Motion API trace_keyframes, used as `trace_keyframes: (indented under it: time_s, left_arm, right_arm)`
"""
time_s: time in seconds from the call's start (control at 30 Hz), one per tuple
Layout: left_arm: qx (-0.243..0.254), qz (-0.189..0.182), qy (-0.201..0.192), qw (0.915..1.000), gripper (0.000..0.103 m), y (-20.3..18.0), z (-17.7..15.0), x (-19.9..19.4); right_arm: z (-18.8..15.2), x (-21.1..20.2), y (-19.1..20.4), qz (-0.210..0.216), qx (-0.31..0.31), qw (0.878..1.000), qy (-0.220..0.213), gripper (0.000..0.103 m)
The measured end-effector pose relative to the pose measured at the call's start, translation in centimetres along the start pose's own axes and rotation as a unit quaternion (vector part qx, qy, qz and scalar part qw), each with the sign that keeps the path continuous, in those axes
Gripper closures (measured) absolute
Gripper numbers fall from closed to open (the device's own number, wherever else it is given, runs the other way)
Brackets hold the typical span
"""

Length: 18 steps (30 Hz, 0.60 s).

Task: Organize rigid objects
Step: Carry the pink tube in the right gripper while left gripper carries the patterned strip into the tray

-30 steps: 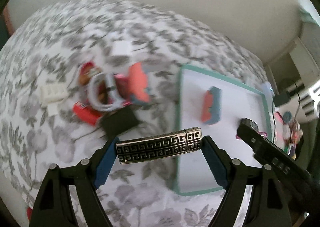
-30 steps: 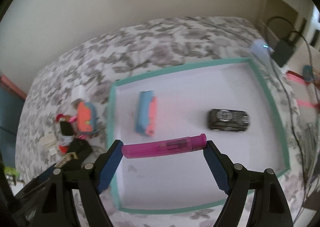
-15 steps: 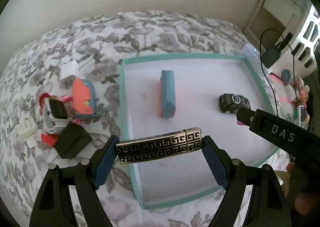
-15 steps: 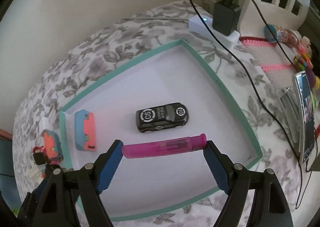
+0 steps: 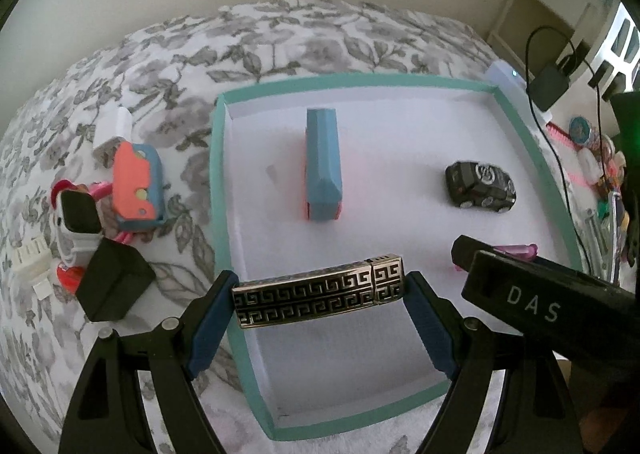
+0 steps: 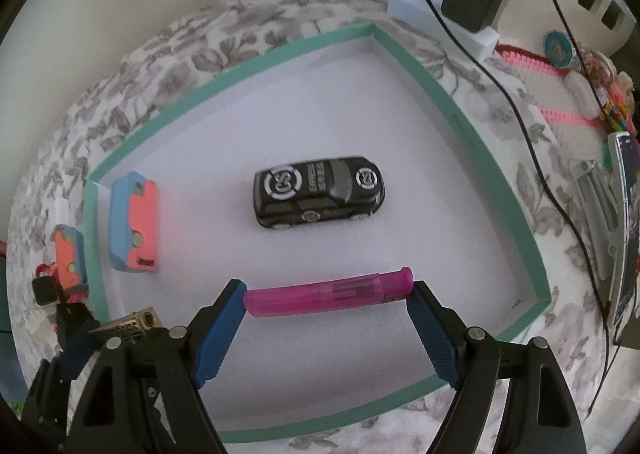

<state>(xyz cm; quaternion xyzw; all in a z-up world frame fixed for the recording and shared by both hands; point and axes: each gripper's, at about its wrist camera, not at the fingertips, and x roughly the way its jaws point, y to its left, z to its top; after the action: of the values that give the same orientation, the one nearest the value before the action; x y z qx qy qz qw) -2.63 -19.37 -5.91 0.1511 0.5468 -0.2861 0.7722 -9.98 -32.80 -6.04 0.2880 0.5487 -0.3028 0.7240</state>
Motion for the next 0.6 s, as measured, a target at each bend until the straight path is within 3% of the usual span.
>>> trace_keyframes:
  time_s: [0.6]
  left_arm:
    - [0.03, 0.017, 0.014, 0.9993, 0.018, -0.9, -0.1, 1.1]
  right_arm:
    - [-0.4, 1.2, 1.5, -0.025, -0.026, 0.999, 0.008, 0.017]
